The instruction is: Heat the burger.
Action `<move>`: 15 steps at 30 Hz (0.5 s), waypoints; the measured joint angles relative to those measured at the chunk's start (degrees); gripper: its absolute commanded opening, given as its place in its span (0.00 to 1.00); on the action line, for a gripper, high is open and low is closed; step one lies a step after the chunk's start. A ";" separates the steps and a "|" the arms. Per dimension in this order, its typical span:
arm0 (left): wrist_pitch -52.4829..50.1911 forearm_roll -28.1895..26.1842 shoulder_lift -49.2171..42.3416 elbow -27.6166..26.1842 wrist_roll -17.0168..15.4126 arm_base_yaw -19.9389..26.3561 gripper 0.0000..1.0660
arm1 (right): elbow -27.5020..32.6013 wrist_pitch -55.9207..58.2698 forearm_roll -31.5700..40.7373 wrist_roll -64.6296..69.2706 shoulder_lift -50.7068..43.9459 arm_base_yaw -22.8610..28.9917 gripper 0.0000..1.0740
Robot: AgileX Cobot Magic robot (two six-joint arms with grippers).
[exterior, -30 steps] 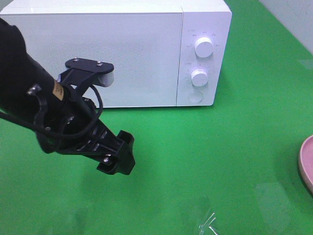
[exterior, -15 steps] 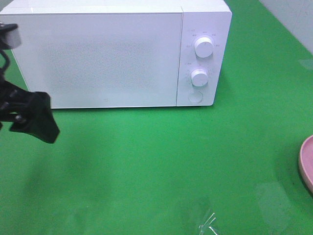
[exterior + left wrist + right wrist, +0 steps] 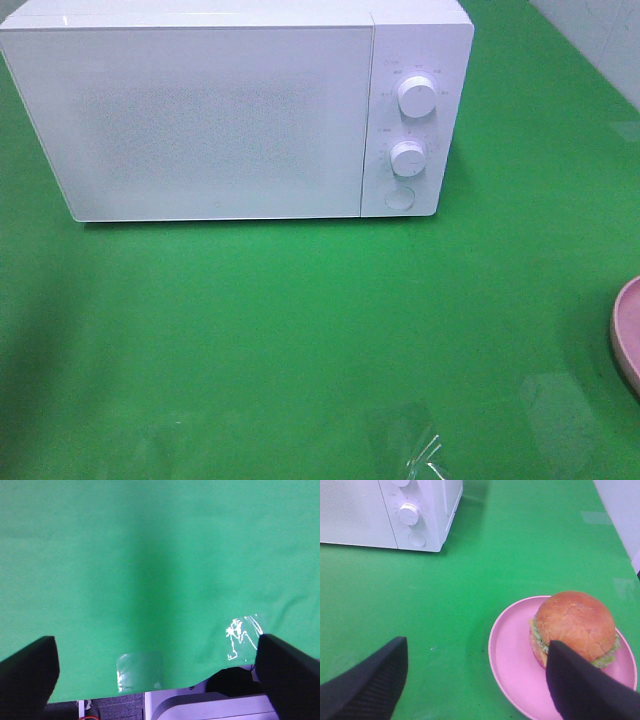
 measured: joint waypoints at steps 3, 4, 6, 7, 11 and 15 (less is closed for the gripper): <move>-0.40 -0.11 -4.41 4.70 0.06 2.81 0.93 | 0.00 0.00 0.00 0.00 0.00 0.00 0.68; -0.57 -0.11 -5.79 6.07 0.06 2.86 0.93 | 0.00 0.00 0.00 0.00 0.00 0.00 0.68; -0.80 -0.06 -8.54 8.25 0.00 2.92 0.93 | 0.00 0.00 0.00 0.00 0.00 0.00 0.68; -0.80 -0.06 -8.54 8.25 0.00 2.92 0.93 | 0.00 0.00 0.00 0.00 0.00 0.00 0.68; -0.92 1.83 -14.73 13.24 -0.97 2.98 0.93 | 0.00 0.00 0.00 0.00 0.00 0.00 0.68; -1.20 3.55 -20.17 16.84 -1.26 2.98 0.93 | 0.00 0.00 0.00 0.00 0.00 0.00 0.68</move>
